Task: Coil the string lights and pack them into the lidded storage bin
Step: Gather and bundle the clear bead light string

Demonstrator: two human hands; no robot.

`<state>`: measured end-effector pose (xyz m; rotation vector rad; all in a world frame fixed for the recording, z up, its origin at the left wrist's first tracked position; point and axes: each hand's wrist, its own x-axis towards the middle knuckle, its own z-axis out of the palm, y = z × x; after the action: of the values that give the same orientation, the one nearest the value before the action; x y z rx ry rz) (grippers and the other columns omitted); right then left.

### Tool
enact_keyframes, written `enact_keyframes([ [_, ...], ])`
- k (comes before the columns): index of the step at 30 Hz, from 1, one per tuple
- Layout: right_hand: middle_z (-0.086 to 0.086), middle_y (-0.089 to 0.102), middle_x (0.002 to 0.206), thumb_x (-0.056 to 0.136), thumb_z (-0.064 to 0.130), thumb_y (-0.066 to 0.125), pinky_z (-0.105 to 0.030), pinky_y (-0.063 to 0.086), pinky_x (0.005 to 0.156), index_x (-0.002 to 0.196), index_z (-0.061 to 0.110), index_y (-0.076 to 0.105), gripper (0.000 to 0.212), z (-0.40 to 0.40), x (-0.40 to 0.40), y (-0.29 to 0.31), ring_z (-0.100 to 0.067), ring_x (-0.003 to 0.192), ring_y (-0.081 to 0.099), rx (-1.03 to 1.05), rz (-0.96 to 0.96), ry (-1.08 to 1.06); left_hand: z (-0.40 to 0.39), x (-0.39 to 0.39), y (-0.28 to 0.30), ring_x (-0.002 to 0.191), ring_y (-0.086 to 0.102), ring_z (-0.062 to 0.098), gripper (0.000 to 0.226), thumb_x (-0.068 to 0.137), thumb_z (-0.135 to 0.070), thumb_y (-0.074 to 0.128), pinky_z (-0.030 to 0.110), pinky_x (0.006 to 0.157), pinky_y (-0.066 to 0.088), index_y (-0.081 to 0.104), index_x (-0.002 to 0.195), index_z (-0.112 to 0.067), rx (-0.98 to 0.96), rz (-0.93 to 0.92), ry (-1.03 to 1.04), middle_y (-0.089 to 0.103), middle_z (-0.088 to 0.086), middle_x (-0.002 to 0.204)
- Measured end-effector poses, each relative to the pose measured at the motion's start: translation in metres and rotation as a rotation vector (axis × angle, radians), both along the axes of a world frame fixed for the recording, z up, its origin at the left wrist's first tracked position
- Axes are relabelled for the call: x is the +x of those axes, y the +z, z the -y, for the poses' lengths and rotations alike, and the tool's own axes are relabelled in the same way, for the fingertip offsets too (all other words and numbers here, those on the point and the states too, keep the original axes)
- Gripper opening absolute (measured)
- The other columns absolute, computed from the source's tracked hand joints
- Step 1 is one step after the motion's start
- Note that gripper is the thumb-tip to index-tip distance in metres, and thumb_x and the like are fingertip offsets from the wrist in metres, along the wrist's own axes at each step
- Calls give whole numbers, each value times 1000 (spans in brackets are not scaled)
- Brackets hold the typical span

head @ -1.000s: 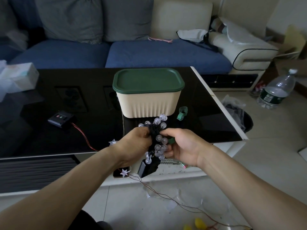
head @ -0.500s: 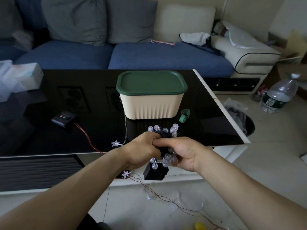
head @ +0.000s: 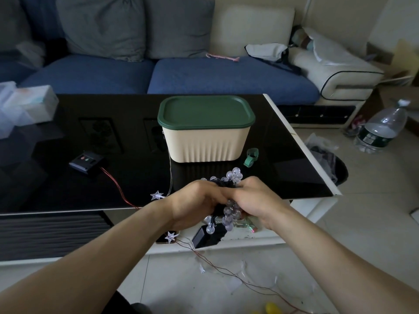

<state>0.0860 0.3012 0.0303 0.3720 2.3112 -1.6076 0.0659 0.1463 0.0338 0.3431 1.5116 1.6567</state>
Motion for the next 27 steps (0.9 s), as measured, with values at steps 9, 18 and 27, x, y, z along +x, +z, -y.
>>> enact_keyframes([
  [9, -4, 73, 71, 83, 36, 80, -34, 51, 65, 86, 8, 76, 28, -4, 3, 4, -16, 64, 65, -96, 104, 78, -1, -1, 8, 124, 56, 26, 39, 104, -21, 37, 36, 113, 36, 62, 117, 5, -77, 245, 182, 65, 18, 124],
  [18, -12, 78, 91, 83, 35, 80, -43, 58, 84, 96, 8, 77, 30, -1, 4, -2, -29, 87, 75, -70, 111, 70, -15, 2, -8, 63, 55, 16, 32, 103, -28, 50, 25, 62, 46, 65, 92, -2, -250, 134, 492, 60, 9, 74],
  [27, 11, 59, 48, 100, 19, 60, -22, 41, 50, 87, 26, 65, 15, 8, 10, 1, -3, 46, 54, -182, 91, 83, -11, 3, -2, 36, 30, 10, 56, 86, -33, 73, 16, 40, 29, 56, 52, 7, -608, -603, 592, 39, 1, 38],
])
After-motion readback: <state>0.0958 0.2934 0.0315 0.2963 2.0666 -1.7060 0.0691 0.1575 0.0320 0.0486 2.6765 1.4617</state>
